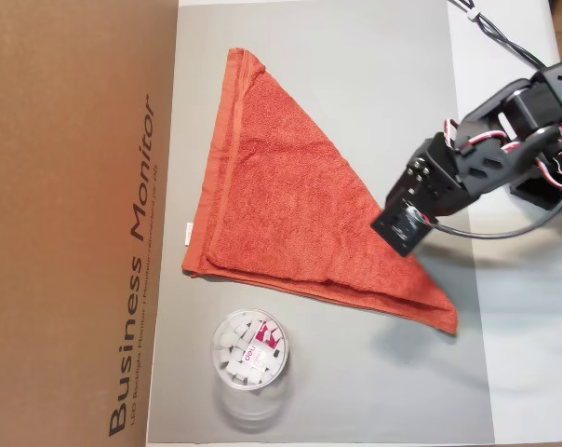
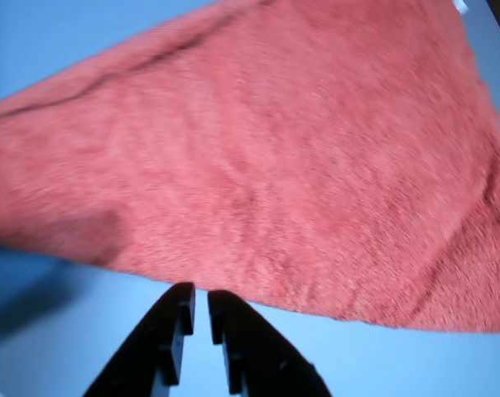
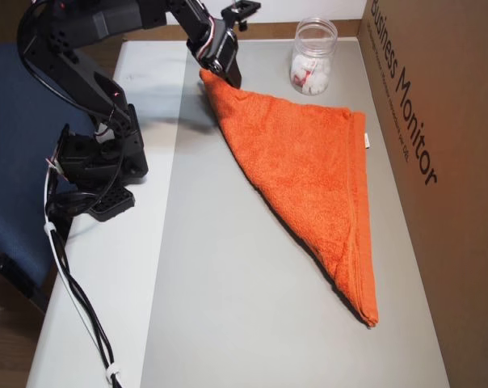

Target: Fold the blanket.

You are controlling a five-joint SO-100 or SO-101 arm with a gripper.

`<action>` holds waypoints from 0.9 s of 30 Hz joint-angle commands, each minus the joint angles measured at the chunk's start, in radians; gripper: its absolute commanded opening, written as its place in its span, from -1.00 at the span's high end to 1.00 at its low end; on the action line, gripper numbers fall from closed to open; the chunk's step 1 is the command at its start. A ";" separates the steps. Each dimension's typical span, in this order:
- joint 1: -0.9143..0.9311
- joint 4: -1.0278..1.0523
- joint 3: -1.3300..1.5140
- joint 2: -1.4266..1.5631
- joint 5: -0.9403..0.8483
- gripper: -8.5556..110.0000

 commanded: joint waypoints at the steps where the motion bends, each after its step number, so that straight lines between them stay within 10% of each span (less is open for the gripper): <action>1: -0.057 -0.011 0.040 0.083 -0.032 0.85; 27: -0.402 -0.089 0.230 0.164 -0.150 0.66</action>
